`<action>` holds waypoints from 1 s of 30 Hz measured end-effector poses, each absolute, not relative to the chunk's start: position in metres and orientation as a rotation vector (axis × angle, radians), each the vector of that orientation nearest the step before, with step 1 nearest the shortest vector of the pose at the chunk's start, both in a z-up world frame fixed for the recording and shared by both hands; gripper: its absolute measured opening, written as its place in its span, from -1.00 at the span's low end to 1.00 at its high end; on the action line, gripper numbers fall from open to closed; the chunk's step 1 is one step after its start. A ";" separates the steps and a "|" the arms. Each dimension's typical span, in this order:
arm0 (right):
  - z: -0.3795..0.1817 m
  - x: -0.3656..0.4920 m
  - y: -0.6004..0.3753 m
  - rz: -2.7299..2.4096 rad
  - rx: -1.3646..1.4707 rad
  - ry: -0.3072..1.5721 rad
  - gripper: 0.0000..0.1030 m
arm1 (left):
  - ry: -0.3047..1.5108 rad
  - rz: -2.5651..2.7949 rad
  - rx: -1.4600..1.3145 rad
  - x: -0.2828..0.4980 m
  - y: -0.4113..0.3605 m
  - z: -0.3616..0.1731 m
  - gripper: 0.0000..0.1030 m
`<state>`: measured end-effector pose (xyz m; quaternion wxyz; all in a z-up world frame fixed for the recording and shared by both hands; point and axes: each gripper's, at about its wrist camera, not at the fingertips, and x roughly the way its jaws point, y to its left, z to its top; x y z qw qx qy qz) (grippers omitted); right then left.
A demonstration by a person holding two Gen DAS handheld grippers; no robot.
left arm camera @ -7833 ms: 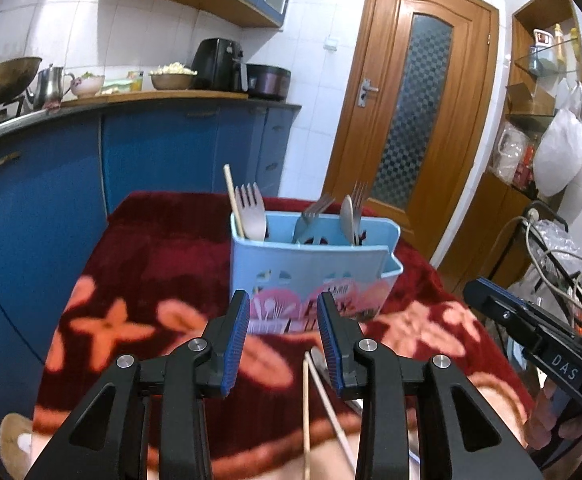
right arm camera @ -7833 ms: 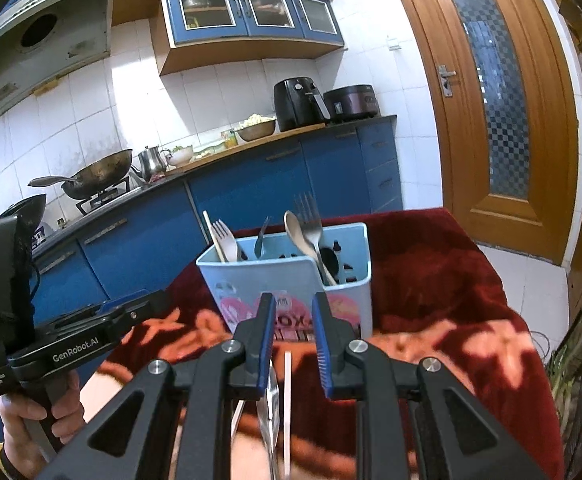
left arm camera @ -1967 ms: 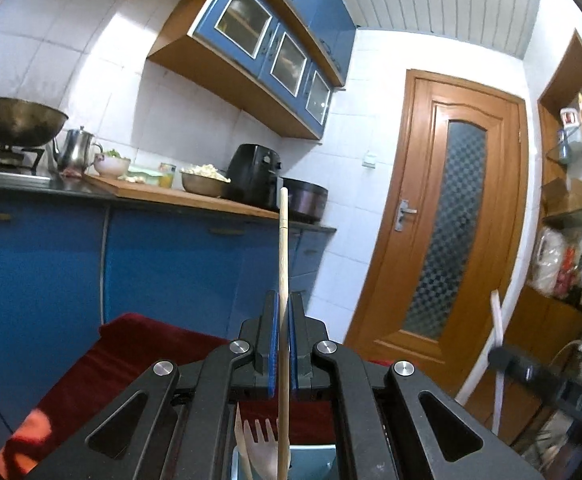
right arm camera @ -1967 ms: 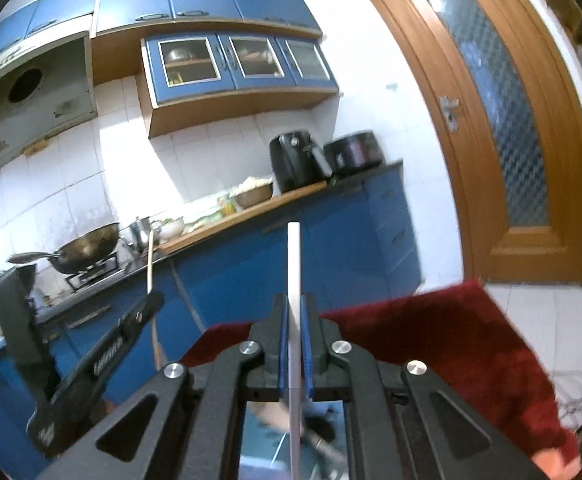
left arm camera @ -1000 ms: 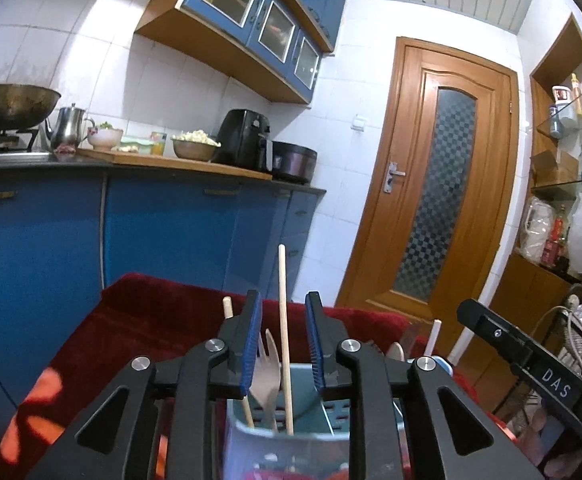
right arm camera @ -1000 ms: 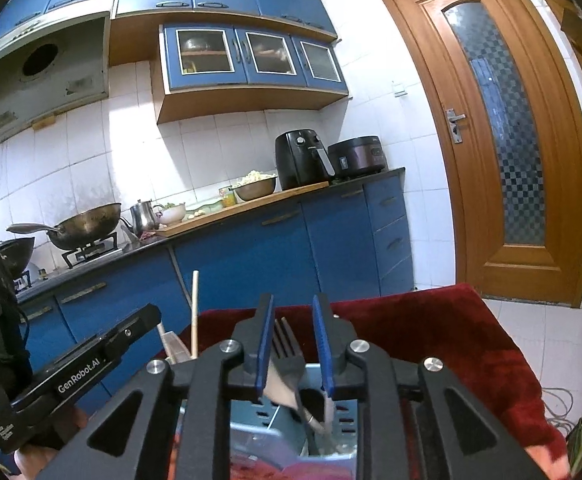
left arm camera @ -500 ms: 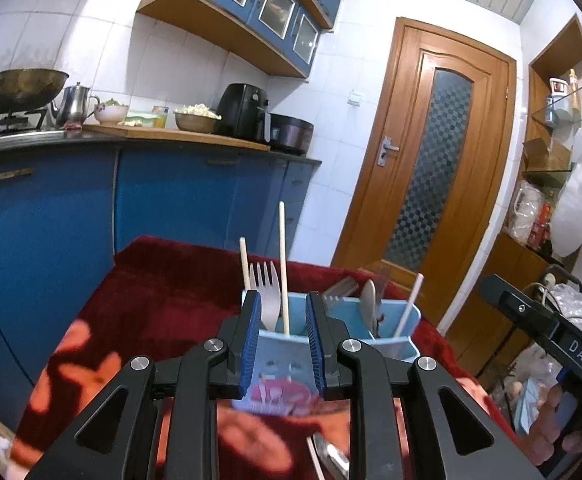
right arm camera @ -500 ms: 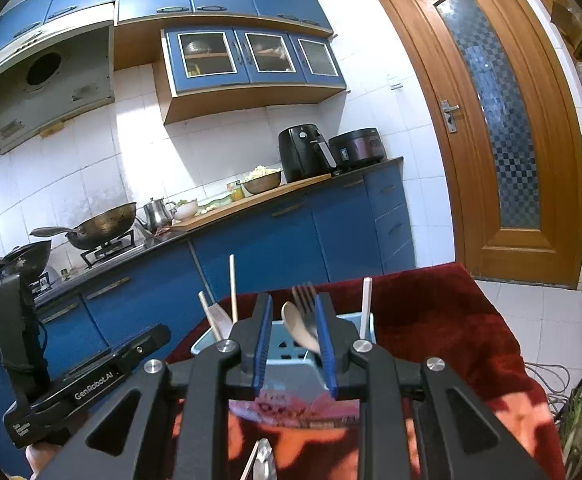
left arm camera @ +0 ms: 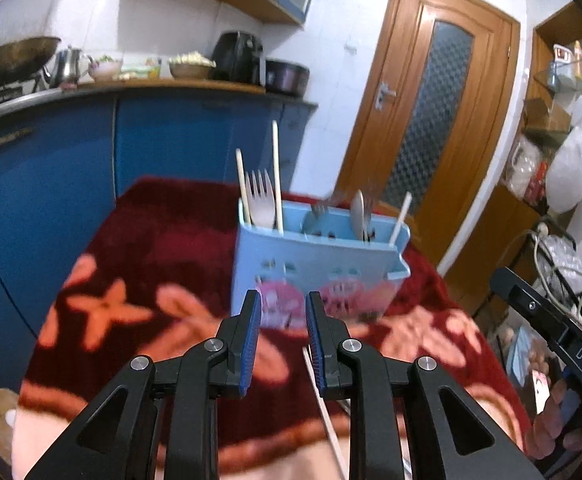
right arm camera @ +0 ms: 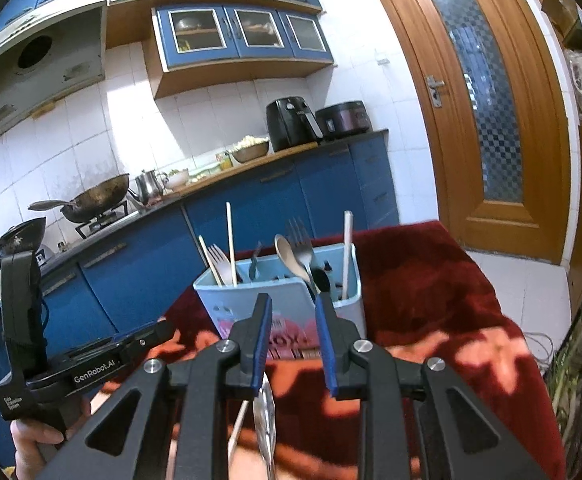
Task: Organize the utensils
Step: 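Move both tools back to the remaining utensils on the blanket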
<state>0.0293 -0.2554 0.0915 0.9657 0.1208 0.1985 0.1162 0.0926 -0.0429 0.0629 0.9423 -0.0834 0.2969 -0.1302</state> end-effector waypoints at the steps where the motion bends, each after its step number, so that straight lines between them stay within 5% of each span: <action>1: 0.089 0.027 -0.256 0.231 0.246 0.409 -0.51 | 0.623 -0.272 -0.169 0.092 -0.044 0.060 -0.55; 30: 0.031 -0.002 -0.307 0.150 0.331 0.558 -0.45 | 0.956 -0.329 -0.057 0.097 -0.091 -0.005 -0.55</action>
